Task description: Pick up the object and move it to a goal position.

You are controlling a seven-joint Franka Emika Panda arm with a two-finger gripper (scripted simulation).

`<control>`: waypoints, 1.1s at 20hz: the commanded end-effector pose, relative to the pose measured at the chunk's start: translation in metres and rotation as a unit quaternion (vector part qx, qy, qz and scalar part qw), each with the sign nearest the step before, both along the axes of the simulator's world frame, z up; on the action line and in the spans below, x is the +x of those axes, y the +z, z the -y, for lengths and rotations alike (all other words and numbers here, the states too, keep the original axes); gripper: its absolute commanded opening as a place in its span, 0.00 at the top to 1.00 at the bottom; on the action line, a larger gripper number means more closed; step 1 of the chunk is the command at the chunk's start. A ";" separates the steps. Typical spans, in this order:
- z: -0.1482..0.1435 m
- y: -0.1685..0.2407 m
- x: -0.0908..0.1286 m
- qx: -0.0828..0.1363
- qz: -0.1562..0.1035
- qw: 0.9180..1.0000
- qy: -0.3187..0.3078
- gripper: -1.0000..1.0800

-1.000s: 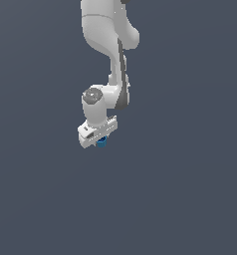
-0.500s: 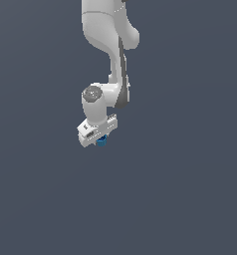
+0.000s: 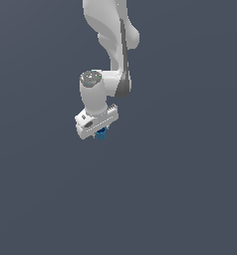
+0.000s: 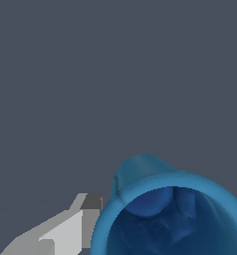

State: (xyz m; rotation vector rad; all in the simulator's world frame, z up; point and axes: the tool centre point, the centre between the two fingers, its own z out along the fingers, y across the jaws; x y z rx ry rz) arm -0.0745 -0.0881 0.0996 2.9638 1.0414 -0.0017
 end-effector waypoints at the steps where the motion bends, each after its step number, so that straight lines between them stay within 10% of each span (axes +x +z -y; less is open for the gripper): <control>1: -0.001 0.021 -0.003 0.000 0.001 1.000 0.000 1.00; 22: -0.008 0.187 -0.027 0.000 0.001 1.000 0.001 1.00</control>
